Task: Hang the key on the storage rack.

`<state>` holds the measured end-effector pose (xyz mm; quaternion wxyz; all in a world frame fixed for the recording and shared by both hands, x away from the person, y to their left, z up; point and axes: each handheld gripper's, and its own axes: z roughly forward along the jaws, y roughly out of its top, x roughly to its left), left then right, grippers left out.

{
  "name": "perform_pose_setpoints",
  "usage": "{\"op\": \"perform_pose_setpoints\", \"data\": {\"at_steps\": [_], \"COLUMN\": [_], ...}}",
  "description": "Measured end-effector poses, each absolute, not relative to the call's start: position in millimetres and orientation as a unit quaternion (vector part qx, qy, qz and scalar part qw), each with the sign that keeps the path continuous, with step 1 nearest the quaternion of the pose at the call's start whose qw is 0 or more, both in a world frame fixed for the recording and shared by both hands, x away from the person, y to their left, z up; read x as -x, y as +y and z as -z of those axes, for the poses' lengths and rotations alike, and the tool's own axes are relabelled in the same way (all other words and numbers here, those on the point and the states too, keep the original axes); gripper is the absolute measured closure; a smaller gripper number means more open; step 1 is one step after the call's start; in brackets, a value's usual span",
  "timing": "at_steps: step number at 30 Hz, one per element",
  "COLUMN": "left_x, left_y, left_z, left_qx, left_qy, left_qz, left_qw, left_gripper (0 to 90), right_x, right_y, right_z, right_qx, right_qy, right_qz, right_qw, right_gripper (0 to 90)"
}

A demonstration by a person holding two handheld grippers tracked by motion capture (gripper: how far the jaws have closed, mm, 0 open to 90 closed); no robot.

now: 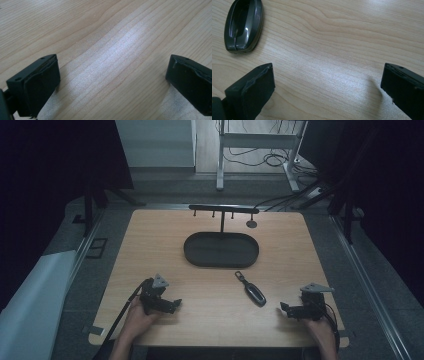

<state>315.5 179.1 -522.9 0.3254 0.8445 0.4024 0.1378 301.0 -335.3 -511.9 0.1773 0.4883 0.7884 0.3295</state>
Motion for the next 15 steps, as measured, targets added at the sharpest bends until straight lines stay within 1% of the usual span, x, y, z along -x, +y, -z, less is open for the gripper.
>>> {"op": "perform_pose_setpoints", "data": {"at_steps": [7,15], "left_x": [-315.5,-315.2], "left_y": [179.1,179.0], "left_z": [522.8,522.8], "left_qx": [-0.845,-0.844], "left_qy": [0.402,0.403], "left_qz": [-0.138,-0.138], "left_qw": [0.325,0.325], "left_gripper": [0.0,0.0], "right_x": [-300.8,-301.0], "right_y": [-332.8,-326.0], "right_z": [511.4,508.8], "right_qx": [-0.477,-0.468], "right_qy": [0.796,0.806], "right_qz": [-0.328,-0.328], "right_qw": [0.178,0.154], "right_gripper": [0.0,0.0]}}
